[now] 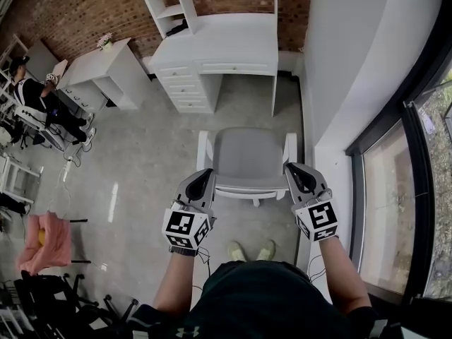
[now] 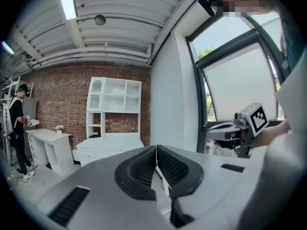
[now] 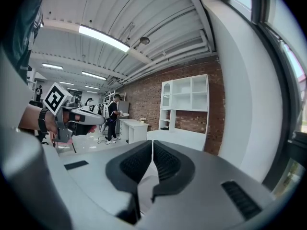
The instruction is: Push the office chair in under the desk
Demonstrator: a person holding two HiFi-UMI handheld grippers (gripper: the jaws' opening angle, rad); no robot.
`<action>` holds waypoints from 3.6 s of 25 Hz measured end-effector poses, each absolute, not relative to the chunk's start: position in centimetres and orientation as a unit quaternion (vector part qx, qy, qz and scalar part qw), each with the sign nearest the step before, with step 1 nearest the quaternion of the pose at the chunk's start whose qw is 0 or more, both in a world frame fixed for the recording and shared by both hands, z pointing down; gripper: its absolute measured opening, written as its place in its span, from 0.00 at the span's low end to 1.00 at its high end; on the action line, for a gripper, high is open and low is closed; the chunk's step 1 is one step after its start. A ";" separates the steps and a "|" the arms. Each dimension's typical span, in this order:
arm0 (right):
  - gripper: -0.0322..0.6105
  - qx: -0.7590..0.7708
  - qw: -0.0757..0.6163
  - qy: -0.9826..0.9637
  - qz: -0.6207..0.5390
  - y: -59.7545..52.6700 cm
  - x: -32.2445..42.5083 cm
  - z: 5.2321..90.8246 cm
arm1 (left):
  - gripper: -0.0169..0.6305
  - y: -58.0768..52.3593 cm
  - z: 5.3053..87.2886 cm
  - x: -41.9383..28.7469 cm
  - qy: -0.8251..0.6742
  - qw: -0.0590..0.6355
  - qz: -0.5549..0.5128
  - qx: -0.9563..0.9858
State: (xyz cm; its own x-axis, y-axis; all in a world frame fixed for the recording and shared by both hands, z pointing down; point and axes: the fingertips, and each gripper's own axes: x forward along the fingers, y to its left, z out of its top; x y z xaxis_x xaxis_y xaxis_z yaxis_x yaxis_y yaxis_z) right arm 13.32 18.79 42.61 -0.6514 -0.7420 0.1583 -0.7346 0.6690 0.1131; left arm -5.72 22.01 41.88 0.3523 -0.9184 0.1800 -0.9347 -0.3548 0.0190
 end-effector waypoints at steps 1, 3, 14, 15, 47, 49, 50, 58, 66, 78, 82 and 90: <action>0.06 0.401 0.098 -0.911 -0.018 18.9 13.4 43.0 | 0.04 22.2 42.2 -5.4 -0.562 0.058 0.075 0.822; 0.06 0.385 0.105 -0.917 -0.016 19.4 13.5 44.0 | 0.04 22.6 43.2 -4.8 -0.555 0.056 0.090 0.825; 0.11 0.289 0.178 -0.940 -0.043 21.4 12.2 50.4 | 0.07 24.1 49.4 -4.9 -0.518 0.070 0.202 0.828; 0.13 0.281 0.189 -0.940 -0.049 21.4 12.1 51.0 | 0.09 24.0 50.1 -4.9 -0.509 0.070 0.215 0.830; 0.39 0.134 0.568 -0.795 -0.165 18.4 13.8 74.9 | 0.31 19.2 71.7 -13.4 -0.256 -0.069 0.617 0.741; 0.39 0.134 0.578 -0.786 -0.174 18.0 13.9 75.8 | 0.32 18.6 72.7 -13.6 -0.256 -0.077 0.626 0.733; 0.39 0.135 0.582 -0.782 -0.177 17.8 13.9 76.1 | 0.33 18.4 73.1 -13.6 -0.258 -0.080 0.629 0.729; 0.27 0.150 0.588 -0.772 -0.188 16.3 13.7 77.8 | 0.33 16.8 75.7 -14.1 -0.254 -0.082 0.641 0.720; 0.16 0.169 0.571 -0.777 -0.206 15.0 13.3 77.9 | 0.24 15.7 76.2 -14.4 -0.244 -0.111 0.650 0.711; 0.16 0.171 0.572 -0.775 -0.205 10.2 11.8 78.1 | 0.21 11.1 76.8 -16.1 -0.253 -0.127 0.654 0.702; 0.16 0.173 0.572 -0.775 -0.205 8.1 11.4 78.3 | 0.21 8.9 76.4 -16.2 -0.252 -0.128 0.651 0.704; 0.16 0.176 0.574 -0.774 -0.203 4.2 10.2 78.3 | 0.21 5.3 76.3 -17.4 -0.247 -0.128 0.650 0.707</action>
State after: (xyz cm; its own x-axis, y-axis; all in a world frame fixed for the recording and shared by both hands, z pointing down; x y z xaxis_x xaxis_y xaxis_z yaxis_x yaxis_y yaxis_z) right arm 10.24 4.19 78.35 -0.2800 -0.5057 0.8160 -0.0393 0.8554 0.5165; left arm -17.41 5.28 76.27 0.0316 -0.5155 0.8563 -0.1831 -0.8452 -0.5021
